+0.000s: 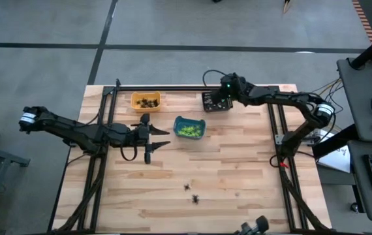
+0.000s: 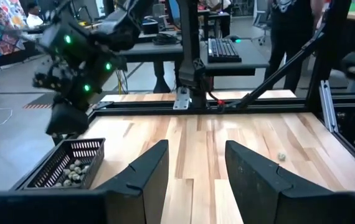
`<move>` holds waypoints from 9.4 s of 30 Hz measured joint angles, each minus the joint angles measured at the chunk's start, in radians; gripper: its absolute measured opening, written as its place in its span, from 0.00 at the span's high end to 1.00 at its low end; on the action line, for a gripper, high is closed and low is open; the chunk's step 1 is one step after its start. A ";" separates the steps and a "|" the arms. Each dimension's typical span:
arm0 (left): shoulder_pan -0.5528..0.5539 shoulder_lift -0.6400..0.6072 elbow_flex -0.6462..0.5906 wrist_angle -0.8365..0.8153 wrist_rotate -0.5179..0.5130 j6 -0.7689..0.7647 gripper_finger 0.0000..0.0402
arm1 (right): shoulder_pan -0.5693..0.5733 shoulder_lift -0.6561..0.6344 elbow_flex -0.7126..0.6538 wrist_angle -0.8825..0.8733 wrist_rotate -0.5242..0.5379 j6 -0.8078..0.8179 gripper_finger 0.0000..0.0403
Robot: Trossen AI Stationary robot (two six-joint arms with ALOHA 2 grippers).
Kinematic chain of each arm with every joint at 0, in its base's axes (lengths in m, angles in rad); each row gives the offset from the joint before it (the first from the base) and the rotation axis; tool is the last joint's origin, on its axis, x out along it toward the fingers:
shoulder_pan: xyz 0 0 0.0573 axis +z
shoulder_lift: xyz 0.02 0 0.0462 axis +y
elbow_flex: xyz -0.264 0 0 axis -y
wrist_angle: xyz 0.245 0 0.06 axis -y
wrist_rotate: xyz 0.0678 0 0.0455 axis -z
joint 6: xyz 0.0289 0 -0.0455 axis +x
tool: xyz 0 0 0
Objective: Sort Halloween decoration
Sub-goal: Put the white skull toy into the black bin, then put the black spider toy into the yellow bin
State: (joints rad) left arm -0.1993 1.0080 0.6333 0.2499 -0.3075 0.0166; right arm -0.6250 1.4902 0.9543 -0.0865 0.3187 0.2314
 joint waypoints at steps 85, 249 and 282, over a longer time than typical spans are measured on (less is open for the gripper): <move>-0.175 0.801 0.290 -0.131 0.264 0.008 0.65 | 1.072 -0.068 -0.098 -0.179 -0.195 0.642 0.79; -0.245 0.565 0.018 -0.064 0.035 -0.138 1.00 | 0.943 0.200 -0.099 0.345 -0.045 0.548 0.86; -0.241 0.776 -0.032 0.147 -0.055 -0.244 1.00 | 0.879 0.452 0.146 0.384 -0.188 0.622 0.63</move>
State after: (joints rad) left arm -0.4404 1.7836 0.6018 0.3970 -0.3627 -0.2272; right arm 0.2543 1.9425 1.1002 0.2973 0.1312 0.8533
